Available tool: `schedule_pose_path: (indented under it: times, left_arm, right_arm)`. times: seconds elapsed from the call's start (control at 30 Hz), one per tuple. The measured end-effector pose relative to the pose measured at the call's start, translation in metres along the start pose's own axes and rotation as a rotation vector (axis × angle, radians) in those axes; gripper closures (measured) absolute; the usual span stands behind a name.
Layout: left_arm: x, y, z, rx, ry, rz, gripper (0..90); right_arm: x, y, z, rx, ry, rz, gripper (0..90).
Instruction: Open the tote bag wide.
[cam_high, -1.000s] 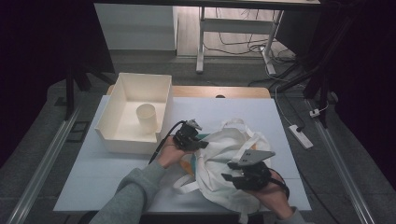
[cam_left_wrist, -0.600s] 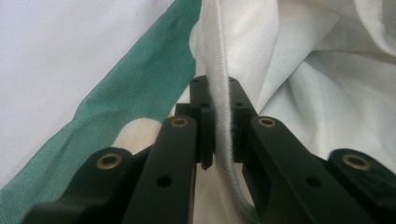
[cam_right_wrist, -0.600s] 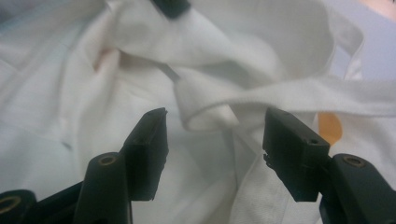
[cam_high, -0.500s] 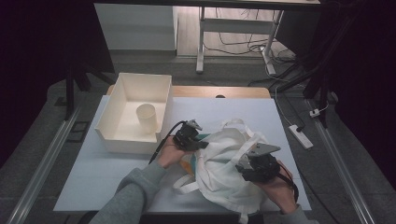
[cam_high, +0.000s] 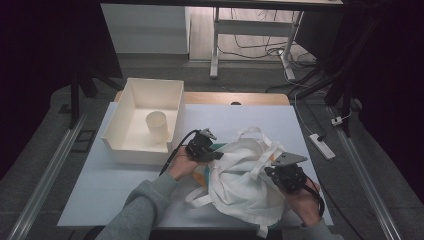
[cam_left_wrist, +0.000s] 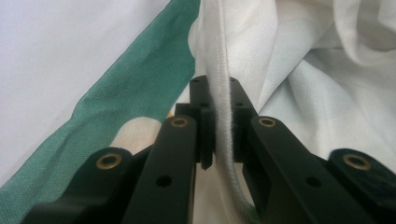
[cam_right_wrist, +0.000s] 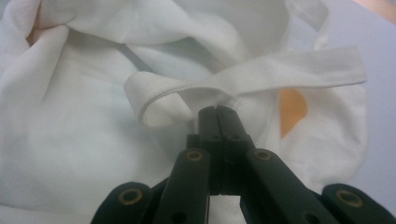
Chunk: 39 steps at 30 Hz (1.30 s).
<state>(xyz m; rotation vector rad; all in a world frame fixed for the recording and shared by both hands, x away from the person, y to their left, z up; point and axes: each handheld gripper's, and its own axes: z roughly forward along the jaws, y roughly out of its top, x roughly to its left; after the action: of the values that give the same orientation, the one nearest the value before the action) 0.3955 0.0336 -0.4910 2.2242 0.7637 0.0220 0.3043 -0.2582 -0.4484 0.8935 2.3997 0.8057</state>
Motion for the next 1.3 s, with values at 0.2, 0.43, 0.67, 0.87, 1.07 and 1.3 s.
schedule_pose_path:
  times: [0.2,0.43,0.67,0.87,1.07,1.3]
  left_arm:
    - [0.0,0.0,0.0,-0.002,-0.001,-0.003,84.8]
    - [0.001,-0.001,0.0,-0.001,-0.002,-0.005,84.7]
    - [0.002,-0.001,0.001,-0.001,-0.006,-0.008,84.7]
    - [0.001,-0.001,0.0,-0.002,-0.002,-0.007,84.7]
    - [0.001,-0.001,0.0,0.002,-0.001,-0.003,84.7]
    - [0.002,-0.001,0.0,-0.003,-0.003,-0.007,84.5]
  right_arm:
    - [-0.009,-0.001,-0.011,-0.039,-0.057,0.008,90.0]
    - [-0.039,-0.013,-0.028,-0.046,-0.171,0.087,90.0]
    - [-0.049,-0.022,-0.032,-0.095,-0.034,0.139,82.1]
    - [-0.025,-0.004,-0.032,-0.092,0.037,0.086,60.1]
    - [-0.026,-0.006,-0.006,-0.034,-0.026,0.104,65.1]
    - [-0.036,-0.005,-0.01,-0.091,-0.044,0.125,85.9]
